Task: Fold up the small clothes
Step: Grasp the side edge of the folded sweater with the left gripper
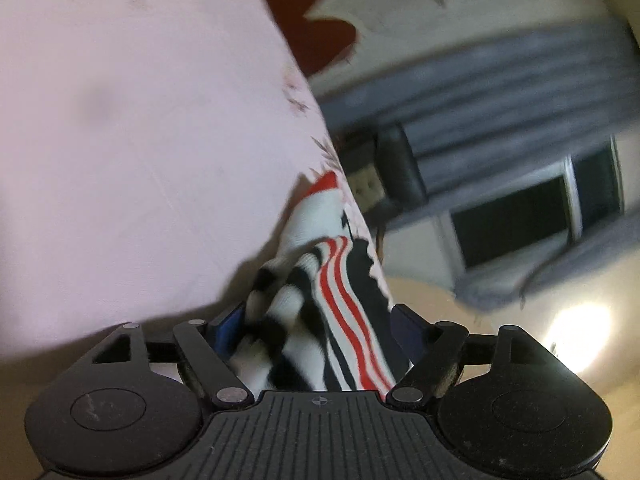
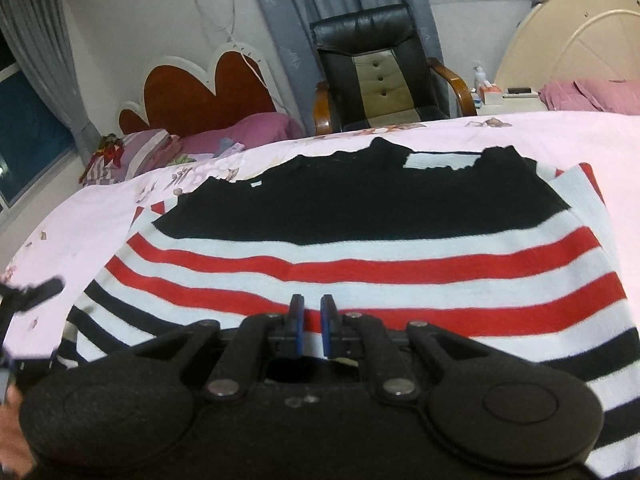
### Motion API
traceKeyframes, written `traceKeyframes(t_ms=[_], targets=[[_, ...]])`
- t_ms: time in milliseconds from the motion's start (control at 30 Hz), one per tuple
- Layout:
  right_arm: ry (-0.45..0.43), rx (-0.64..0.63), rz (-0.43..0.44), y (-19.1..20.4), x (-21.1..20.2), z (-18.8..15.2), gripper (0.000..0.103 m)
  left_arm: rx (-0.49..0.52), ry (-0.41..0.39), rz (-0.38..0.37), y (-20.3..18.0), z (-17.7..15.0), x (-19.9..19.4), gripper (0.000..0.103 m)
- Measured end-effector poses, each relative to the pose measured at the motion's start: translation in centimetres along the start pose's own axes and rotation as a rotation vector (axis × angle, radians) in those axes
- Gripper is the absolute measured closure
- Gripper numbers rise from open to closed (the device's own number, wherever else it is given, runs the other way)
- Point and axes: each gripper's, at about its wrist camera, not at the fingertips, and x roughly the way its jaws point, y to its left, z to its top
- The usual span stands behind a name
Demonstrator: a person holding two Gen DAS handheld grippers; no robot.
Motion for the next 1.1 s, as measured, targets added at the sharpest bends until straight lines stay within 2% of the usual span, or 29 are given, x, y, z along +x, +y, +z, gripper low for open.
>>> traceKeyframes(t_ms=[100, 233, 333, 400, 600, 633, 667, 700, 767, 900, 933, 1033, 1067, 1100], targets=[[-0.001, 0.006, 0.004, -0.3, -0.2, 0.0, 0.094, -0.020, -0.042, 0.000, 0.3, -0.5, 0.3, 0.026], [-0.004, 0.011, 0.003, -0.2, -0.1, 0.0, 0.094, -0.082, -0.034, -0.009, -0.6, -0.9, 1.2, 0.026], [-0.008, 0.020, 0.012, 0.0, -0.3, 0.0, 0.094, -0.047, -0.012, 0.016, -0.5, -3.4, -0.1, 0.026], [-0.004, 0.014, 0.015, 0.0, -0.2, -0.1, 0.093, -0.003, -0.031, 0.014, -0.3, -4.6, -0.8, 0.032], [-0.005, 0.010, 0.012, 0.0, 0.0, 0.0, 0.093, -0.081, -0.075, 0.014, -0.4, -1.6, 3.2, 0.034], [-0.005, 0.012, 0.013, 0.0, 0.1, 0.0, 0.093, -0.086, -0.069, 0.019, -0.6, -1.1, 4.2, 0.048], [-0.005, 0.010, 0.012, 0.1, 0.1, 0.1, 0.093, -0.081, -0.047, 0.044, -0.6, -0.8, 5.2, 0.082], [-0.005, 0.007, 0.013, 0.2, 0.2, 0.1, 0.093, -0.095, -0.021, 0.055, -0.2, -0.6, 6.2, 0.084], [-0.009, 0.004, 0.018, 0.5, 0.1, 0.2, 0.094, -0.105, -0.023, 0.053, 0.3, -0.6, 6.5, 0.084], [-0.029, -0.054, 0.017, 1.5, -0.3, 0.6, 0.097, -0.056, -0.043, -0.027, -0.9, -0.9, 4.9, 0.085], [-0.029, -0.091, 0.004, 1.9, -0.1, 0.6, 0.098, -0.052, -0.047, -0.032, -0.8, -0.9, 4.8, 0.085], [-0.010, -0.209, -0.023, 3.0, 0.7, 0.0, 0.100, -0.089, -0.026, 0.029, 1.1, -0.8, 5.6, 0.086], [0.030, -0.256, -0.050, 3.2, 1.6, -0.5, 0.103, -0.099, -0.031, 0.002, 1.4, -0.7, 5.7, 0.086], [0.017, -0.297, -0.062, 3.2, 1.9, -1.0, 0.103, -0.076, -0.025, 0.009, 1.0, -0.7, 5.6, 0.086]])
